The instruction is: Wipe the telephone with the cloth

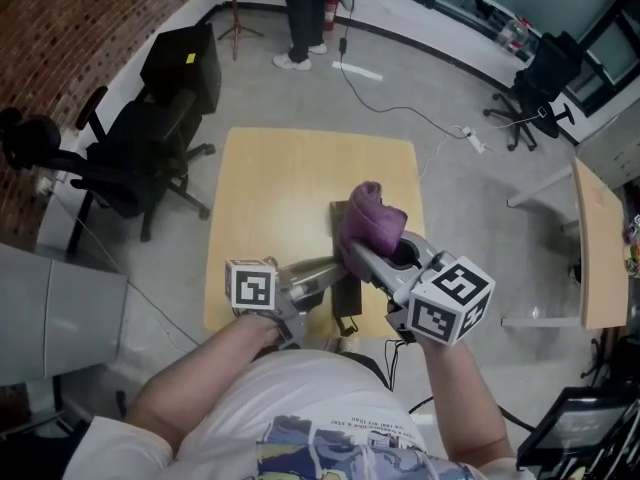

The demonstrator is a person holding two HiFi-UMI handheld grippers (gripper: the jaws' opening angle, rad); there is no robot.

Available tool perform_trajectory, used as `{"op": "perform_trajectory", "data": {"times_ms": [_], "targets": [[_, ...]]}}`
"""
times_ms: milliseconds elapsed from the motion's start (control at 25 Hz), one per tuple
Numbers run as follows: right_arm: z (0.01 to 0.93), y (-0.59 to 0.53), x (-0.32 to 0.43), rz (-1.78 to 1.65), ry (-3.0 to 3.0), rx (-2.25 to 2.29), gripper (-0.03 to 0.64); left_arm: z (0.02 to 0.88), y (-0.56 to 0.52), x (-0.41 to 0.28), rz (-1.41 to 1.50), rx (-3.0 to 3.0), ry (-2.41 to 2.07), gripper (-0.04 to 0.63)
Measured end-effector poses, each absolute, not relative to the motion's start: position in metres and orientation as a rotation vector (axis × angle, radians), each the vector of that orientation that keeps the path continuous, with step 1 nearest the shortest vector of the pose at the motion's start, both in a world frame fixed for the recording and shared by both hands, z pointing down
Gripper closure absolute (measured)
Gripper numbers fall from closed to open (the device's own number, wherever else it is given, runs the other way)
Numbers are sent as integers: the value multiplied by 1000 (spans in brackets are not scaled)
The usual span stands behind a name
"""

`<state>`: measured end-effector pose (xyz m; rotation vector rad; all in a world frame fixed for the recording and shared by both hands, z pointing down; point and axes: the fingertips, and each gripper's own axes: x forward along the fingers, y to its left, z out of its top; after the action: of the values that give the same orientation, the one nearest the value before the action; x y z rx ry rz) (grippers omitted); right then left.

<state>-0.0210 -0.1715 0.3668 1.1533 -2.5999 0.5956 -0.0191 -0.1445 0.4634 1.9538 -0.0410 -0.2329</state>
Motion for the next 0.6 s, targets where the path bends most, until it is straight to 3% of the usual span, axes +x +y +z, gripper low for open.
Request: {"op": "perform_trajectory", "data": {"times_ms": [600], "targets": [[416,-96,-35,799,-2556,1079,528,456,-171,-40,-317,1903,-43,514]]}}
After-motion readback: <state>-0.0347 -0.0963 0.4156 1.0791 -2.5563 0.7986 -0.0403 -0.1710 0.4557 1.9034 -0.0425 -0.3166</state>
